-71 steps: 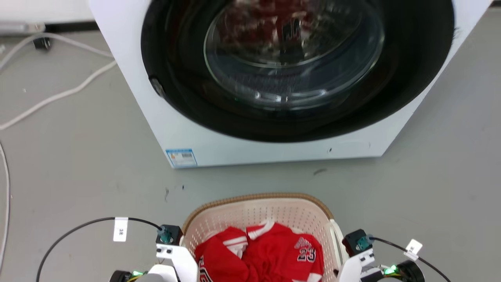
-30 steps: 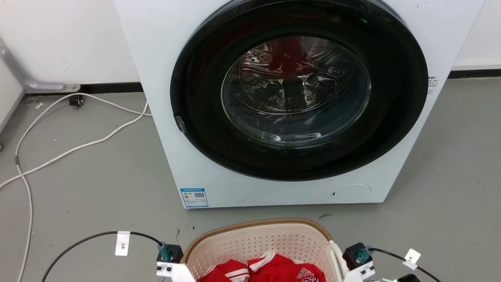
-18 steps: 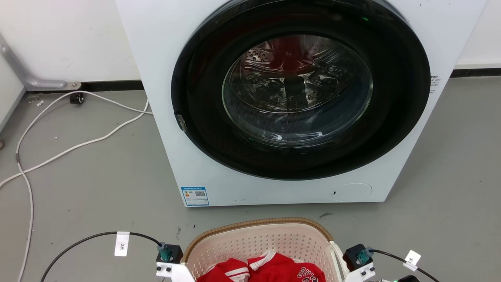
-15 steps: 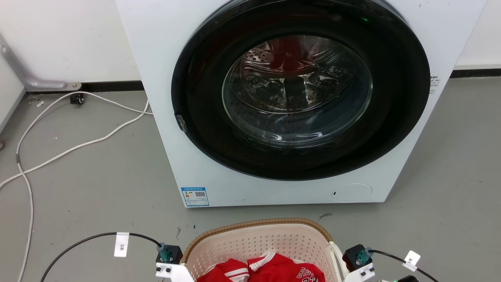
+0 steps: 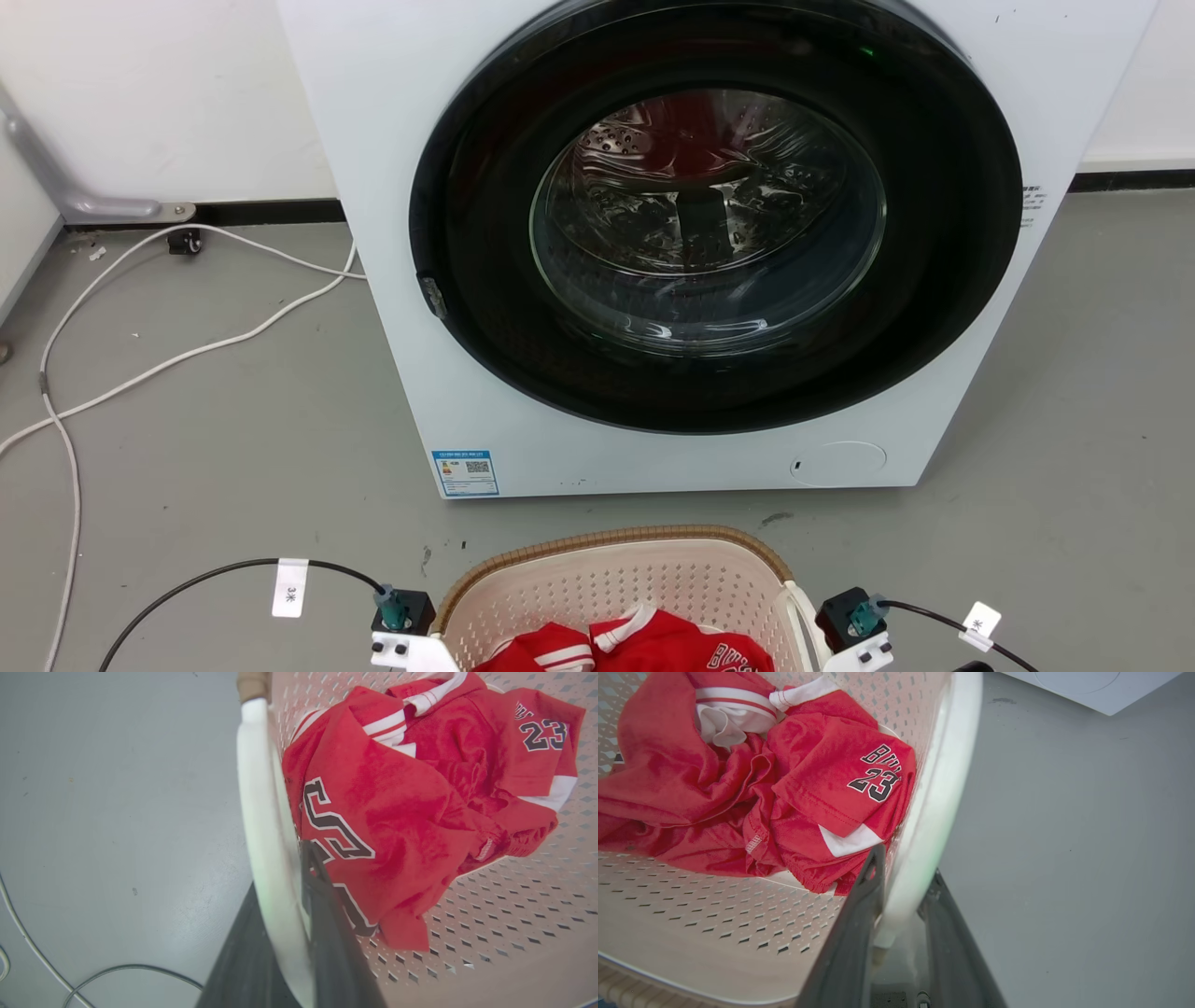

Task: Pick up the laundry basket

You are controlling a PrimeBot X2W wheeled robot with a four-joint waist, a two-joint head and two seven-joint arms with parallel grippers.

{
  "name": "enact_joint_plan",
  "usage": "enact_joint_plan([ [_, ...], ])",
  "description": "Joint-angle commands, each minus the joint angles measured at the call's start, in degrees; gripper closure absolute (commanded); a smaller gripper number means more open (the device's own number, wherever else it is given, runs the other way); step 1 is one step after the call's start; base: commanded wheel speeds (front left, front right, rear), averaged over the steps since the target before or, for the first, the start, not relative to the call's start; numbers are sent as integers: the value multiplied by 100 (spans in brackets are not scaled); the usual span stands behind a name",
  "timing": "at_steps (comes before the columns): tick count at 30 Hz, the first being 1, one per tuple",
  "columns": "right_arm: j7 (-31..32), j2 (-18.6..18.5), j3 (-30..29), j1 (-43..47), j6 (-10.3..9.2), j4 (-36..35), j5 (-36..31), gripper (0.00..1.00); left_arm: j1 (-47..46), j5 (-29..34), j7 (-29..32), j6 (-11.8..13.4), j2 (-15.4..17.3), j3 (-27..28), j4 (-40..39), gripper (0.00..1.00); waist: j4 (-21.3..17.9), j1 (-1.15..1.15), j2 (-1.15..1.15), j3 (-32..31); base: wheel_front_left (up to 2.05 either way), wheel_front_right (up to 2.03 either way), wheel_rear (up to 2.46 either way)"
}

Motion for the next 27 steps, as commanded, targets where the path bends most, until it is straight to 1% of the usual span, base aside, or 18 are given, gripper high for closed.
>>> enact_joint_plan([
  [1, -43, 38, 30, -10, 16, -11, 5, 100, -56, -2, -25, -60, -12, -48, -23, 100, 4, 0, 0, -2, 0, 0, 0],
  [27, -45, 47, 131, 12, 16, 36, 178, 100, -158, -373, -166, -60, 18, -394, 38, 100, 24, 0, 0, -9, 0, 0, 0],
])
